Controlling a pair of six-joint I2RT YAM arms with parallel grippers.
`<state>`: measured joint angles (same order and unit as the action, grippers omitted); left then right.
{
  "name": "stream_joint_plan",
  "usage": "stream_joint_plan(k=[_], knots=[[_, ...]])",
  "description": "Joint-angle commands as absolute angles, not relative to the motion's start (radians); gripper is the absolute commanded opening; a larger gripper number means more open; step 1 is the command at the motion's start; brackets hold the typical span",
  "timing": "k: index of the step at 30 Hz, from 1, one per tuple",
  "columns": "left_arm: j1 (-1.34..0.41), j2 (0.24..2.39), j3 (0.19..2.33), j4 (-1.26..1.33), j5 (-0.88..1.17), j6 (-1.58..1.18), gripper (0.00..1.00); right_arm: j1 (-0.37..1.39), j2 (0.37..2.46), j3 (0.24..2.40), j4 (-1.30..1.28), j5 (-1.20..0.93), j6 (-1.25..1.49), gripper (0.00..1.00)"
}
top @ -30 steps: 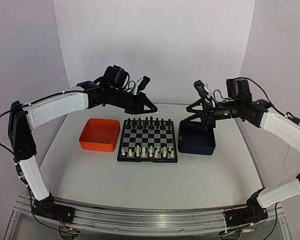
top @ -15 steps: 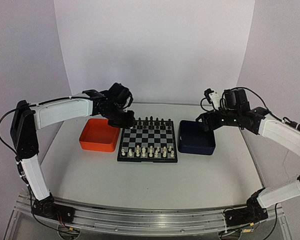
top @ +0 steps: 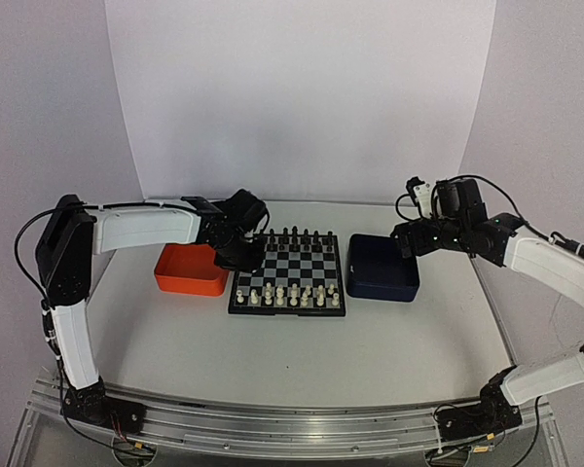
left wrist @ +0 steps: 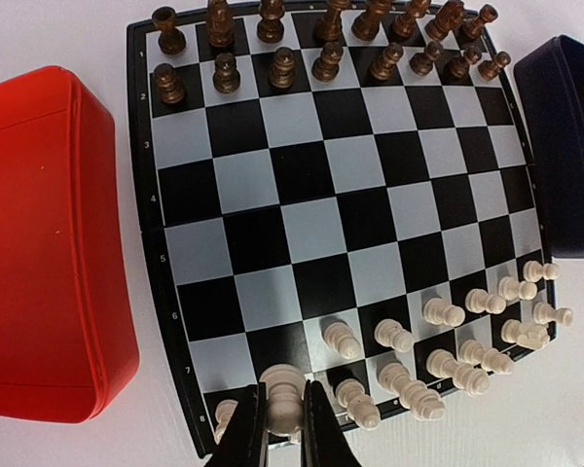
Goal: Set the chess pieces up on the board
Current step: Place the chess piece on the chessboard.
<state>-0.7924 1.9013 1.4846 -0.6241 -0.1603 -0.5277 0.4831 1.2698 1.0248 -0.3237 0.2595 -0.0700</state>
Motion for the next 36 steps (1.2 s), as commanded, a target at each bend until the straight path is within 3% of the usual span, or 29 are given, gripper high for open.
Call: stream_joint_plan(k=[1, 36], knots=[[-0.807, 1.929, 1.471, -0.581, -0.204, -0.565, 0.00, 0.485, 1.244, 1.014, -0.314, 0.283, -0.054, 0.94], [-0.807, 2.025, 1.492, -0.576, -0.150, -0.588, 0.00, 0.485, 1.243, 1.005, -0.316, 0.314, -0.076, 0.95]])
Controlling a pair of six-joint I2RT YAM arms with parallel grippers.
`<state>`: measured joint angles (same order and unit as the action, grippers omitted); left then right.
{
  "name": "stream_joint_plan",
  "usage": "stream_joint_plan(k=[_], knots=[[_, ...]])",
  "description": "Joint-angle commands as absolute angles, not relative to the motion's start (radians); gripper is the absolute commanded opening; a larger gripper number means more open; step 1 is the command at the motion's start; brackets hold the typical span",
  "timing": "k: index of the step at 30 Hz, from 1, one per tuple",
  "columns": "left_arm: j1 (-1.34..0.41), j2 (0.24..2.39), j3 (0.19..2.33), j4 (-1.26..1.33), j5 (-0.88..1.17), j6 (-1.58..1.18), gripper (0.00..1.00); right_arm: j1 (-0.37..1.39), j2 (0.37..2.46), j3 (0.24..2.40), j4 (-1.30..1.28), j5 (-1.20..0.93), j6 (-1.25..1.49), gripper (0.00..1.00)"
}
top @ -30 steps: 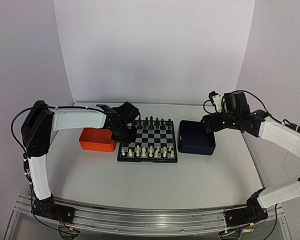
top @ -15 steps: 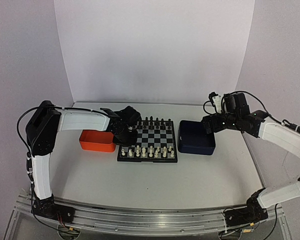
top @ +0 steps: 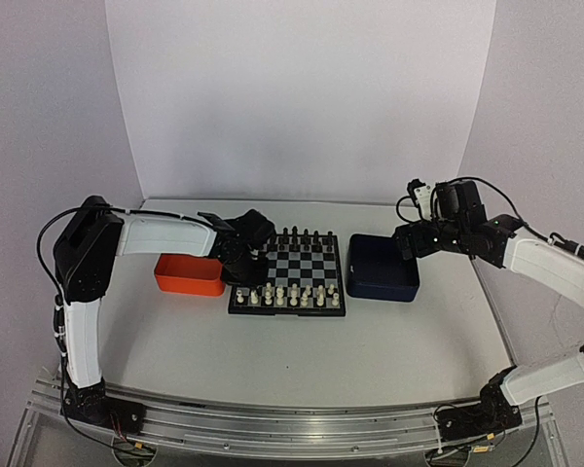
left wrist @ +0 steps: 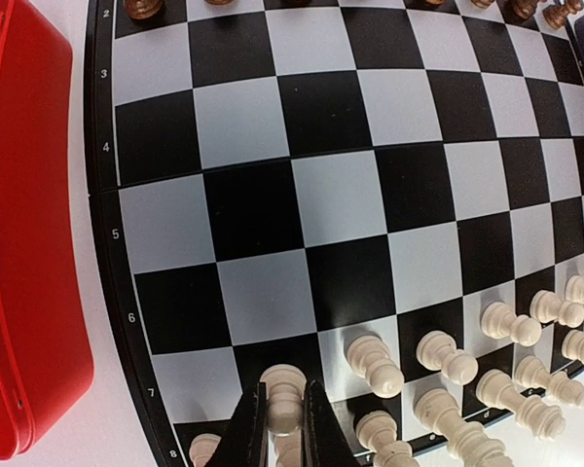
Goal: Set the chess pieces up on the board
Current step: Place the chess piece on the chessboard.
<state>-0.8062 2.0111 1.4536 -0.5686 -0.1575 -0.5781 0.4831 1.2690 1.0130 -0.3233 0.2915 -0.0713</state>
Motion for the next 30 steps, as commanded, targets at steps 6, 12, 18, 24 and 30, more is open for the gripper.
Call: stream_joint_plan(k=[6, 12, 18, 24, 30], knots=[[-0.807, 2.034, 1.501, -0.578, -0.148, -0.585, 0.01, 0.485, 1.246, 1.006, -0.317, 0.321, -0.078, 0.95], [-0.807, 2.045, 1.516, -0.587, -0.151, -0.576, 0.03, 0.485, 1.246, 1.006, -0.318, 0.328, -0.082, 0.95], [-0.807, 2.046, 1.521, -0.598, -0.160, -0.573, 0.03, 0.485, 1.246, 1.007, -0.317, 0.335, -0.086, 0.95], [-0.807, 2.049, 1.525, -0.607, -0.157, -0.564, 0.06, 0.485, 1.246, 1.008, -0.319, 0.343, -0.093, 0.95], [-0.807, 2.052, 1.534, -0.614, -0.163, -0.562, 0.12, 0.485, 1.247, 1.007, -0.319, 0.347, -0.096, 0.95]])
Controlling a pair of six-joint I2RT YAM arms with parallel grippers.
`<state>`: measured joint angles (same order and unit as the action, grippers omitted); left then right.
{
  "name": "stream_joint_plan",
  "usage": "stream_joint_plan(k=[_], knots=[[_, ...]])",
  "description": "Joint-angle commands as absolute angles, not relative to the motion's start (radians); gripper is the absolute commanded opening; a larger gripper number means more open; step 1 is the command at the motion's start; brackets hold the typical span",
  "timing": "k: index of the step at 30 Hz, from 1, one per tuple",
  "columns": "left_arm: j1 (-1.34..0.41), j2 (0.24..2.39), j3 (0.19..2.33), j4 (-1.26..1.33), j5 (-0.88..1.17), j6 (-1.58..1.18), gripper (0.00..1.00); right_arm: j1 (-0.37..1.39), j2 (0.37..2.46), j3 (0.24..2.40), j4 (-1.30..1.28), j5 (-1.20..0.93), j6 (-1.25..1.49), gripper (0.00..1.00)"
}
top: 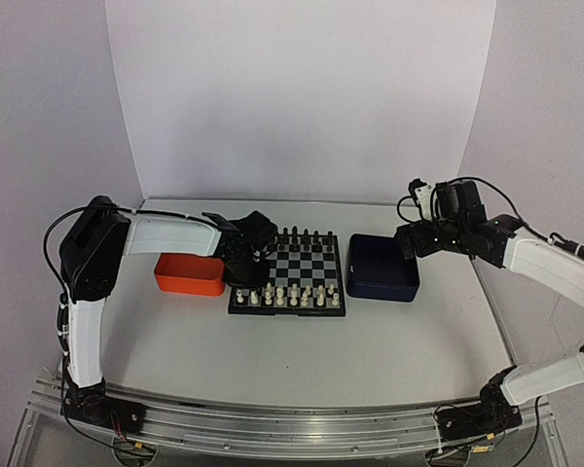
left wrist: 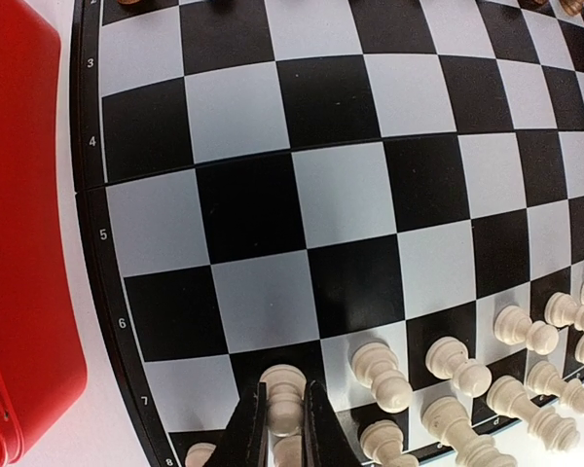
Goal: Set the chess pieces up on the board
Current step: Place the chess piece on the chessboard.
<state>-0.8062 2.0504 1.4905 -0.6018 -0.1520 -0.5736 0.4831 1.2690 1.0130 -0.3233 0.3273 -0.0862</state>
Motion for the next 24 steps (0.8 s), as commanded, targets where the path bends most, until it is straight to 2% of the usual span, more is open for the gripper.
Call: stream_joint_plan(k=[1, 24], knots=[[-0.807, 2.051, 1.533, -0.614, -0.164, -0.560, 0.12, 0.485, 1.247, 1.007, -0.319, 0.348, -0.097, 0.95], [-0.807, 2.044, 1.536, -0.638, -0.158, -0.550, 0.21, 0.485, 1.234, 1.002, -0.319, 0.354, -0.100, 0.95]])
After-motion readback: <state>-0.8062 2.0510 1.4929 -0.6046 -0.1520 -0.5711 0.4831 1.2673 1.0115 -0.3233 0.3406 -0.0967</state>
